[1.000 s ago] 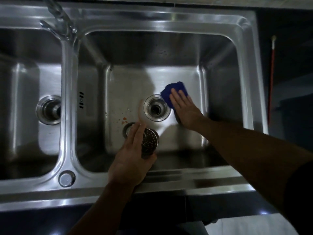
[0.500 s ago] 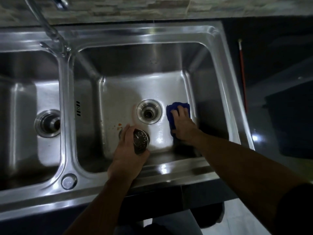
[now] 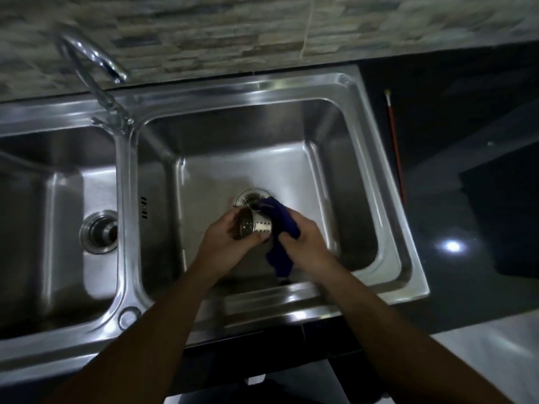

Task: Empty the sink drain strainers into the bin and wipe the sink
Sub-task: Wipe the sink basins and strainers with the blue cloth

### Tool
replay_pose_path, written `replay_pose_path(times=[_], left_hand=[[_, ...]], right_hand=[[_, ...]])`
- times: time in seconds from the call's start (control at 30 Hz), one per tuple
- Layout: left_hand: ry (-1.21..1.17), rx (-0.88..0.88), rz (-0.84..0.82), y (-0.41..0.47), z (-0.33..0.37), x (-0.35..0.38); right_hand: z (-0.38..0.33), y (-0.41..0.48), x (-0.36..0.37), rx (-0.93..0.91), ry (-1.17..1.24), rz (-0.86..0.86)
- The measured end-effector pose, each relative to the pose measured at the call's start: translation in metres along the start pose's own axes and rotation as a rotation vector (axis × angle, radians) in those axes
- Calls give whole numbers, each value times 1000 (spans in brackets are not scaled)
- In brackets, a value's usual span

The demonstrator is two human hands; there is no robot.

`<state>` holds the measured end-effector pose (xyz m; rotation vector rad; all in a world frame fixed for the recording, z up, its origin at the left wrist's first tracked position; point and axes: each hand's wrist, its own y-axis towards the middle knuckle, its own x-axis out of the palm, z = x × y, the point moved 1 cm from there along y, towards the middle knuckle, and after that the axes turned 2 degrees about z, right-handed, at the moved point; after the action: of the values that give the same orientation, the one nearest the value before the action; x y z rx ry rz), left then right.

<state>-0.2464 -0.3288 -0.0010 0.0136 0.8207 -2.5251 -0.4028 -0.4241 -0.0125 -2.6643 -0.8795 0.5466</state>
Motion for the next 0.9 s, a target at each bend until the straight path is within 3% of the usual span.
replay_pose_path(times=[0.07, 0.17, 0.33, 0.5, 0.7, 0.83, 0.9], left_hand=[[-72, 15, 0, 5, 12, 8], [-215, -10, 9, 11, 27, 9], [-373, -105, -191, 19, 38, 15], [-506, -97, -109, 34, 37, 28], [-409, -140, -201, 54, 32, 49], [-306, -106, -39, 88, 40, 56], [-106, -57, 40, 111, 40, 57]], right_hand=[[-12, -9, 7, -48, 110, -29], [-21, -20, 7, -98, 47, -62], [-34, 3, -16, -188, -110, -47], [-21, -2, -23, -228, -94, -34], [10, 16, -49, -161, -156, -17], [13, 6, -74, -213, -306, -119], [20, -9, -87, -246, -355, -140]])
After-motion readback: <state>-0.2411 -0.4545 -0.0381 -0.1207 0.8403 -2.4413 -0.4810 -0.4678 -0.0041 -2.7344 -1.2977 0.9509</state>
